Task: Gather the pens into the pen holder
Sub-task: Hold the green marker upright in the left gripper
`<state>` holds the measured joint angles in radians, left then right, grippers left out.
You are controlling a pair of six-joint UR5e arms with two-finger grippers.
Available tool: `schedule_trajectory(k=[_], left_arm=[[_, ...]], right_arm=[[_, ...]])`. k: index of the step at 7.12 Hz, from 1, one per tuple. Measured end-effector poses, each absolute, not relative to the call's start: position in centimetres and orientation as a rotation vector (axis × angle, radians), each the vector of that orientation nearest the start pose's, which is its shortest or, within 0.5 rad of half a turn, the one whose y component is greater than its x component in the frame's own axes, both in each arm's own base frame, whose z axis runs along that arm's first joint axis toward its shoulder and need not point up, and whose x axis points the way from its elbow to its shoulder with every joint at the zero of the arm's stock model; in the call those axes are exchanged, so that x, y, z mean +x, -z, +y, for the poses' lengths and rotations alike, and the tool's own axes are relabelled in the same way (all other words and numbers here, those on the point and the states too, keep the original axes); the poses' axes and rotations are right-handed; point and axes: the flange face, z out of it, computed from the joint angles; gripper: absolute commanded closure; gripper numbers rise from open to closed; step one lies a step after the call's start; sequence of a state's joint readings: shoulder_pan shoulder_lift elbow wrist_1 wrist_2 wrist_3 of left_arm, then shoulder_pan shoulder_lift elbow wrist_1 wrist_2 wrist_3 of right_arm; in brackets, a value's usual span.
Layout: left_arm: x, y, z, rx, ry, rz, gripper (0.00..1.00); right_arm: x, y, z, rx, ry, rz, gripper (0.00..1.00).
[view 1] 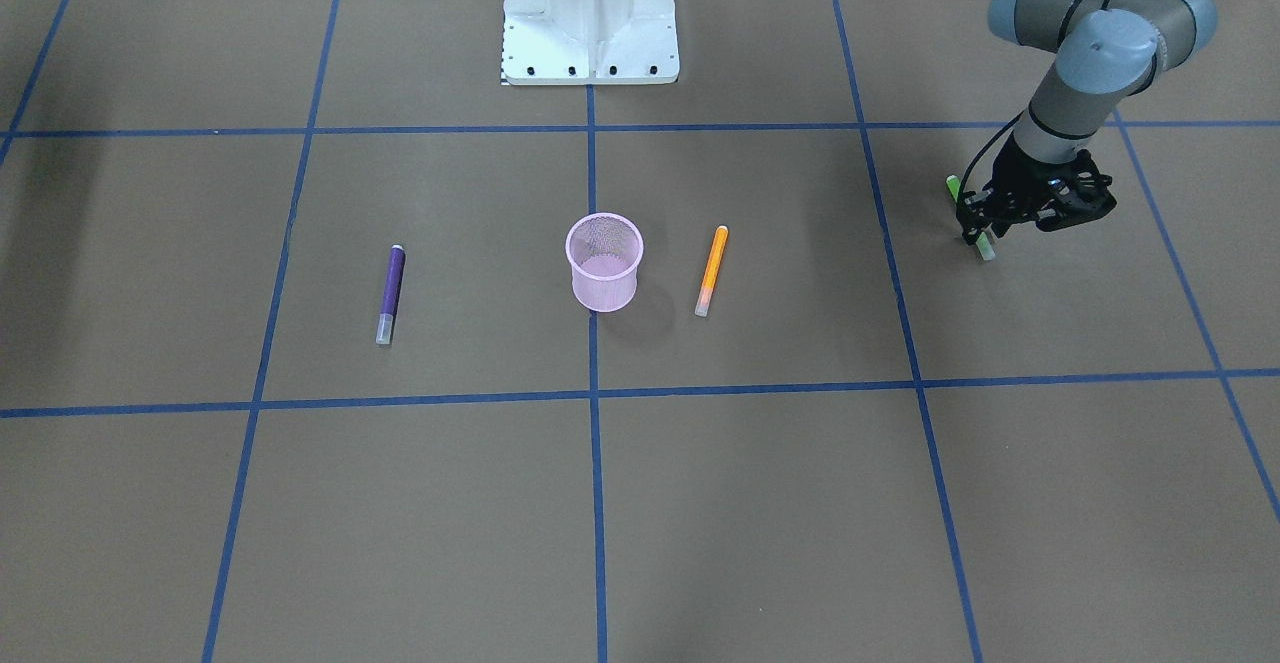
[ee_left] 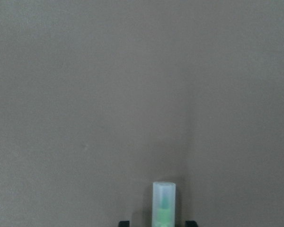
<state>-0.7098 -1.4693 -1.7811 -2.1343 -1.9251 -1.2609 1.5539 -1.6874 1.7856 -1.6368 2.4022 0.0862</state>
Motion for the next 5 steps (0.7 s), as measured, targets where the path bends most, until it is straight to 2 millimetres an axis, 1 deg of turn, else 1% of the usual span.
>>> schedule_trajectory(k=[2, 4, 5], left_arm=[[30.39, -55.41, -38.93, 0.026, 0.260, 0.748, 0.50], [30.57, -55.40, -38.90, 0.025, 0.258, 0.748, 0.59], [30.58, -55.43, -38.88, 0.025, 0.258, 0.747, 0.68]], right_arm=[[5.22, -61.02, -44.34, -0.013, -0.052, -0.833, 0.00], [5.21, -61.04, -44.35, -0.013, -0.052, -0.833, 0.00], [5.21, -61.02, -44.36, -0.013, -0.052, -0.833, 0.00]])
